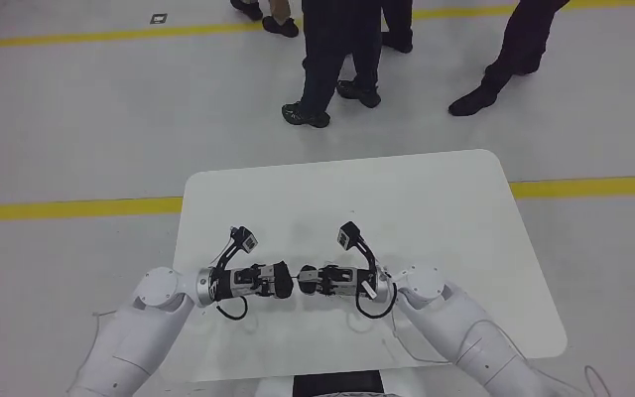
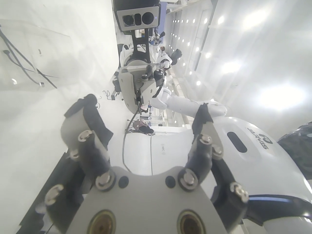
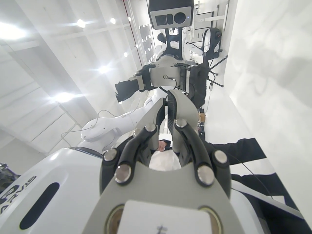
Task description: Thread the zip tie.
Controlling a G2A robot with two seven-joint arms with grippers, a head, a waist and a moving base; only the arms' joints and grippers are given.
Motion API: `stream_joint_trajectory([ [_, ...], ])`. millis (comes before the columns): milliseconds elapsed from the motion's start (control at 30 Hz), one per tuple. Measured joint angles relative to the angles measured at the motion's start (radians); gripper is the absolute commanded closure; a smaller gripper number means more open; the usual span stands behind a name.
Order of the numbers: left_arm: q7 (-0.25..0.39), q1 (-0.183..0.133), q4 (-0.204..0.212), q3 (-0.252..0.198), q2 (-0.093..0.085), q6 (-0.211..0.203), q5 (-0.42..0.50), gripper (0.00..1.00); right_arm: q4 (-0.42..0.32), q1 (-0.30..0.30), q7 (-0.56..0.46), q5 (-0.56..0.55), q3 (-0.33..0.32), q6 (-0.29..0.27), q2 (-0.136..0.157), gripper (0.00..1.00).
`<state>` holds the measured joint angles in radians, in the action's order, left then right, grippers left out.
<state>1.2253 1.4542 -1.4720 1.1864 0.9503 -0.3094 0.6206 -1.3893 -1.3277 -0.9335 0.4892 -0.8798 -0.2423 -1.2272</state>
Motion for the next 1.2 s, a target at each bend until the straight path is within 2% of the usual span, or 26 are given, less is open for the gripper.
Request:
stream_joint_trajectory([
  [133,-0.001,-0.005,0.005,-0.007,0.0,0.0,0.001,0.59,-0.002,0.002,0.008,-0.012,0.002,0.009,0.0,1.0],
  [367,0.002,-0.012,0.012,-0.013,-0.003,0.005,0.001,0.61,-0.002,0.005,0.016,-0.016,0.01,0.016,-0.002,1.0],
  [1200,0.0,-0.012,0.015,-0.026,-0.013,0.001,0.001,0.77,0.0,0.0,0.03,-0.025,0.011,0.024,-0.002,1.0],
])
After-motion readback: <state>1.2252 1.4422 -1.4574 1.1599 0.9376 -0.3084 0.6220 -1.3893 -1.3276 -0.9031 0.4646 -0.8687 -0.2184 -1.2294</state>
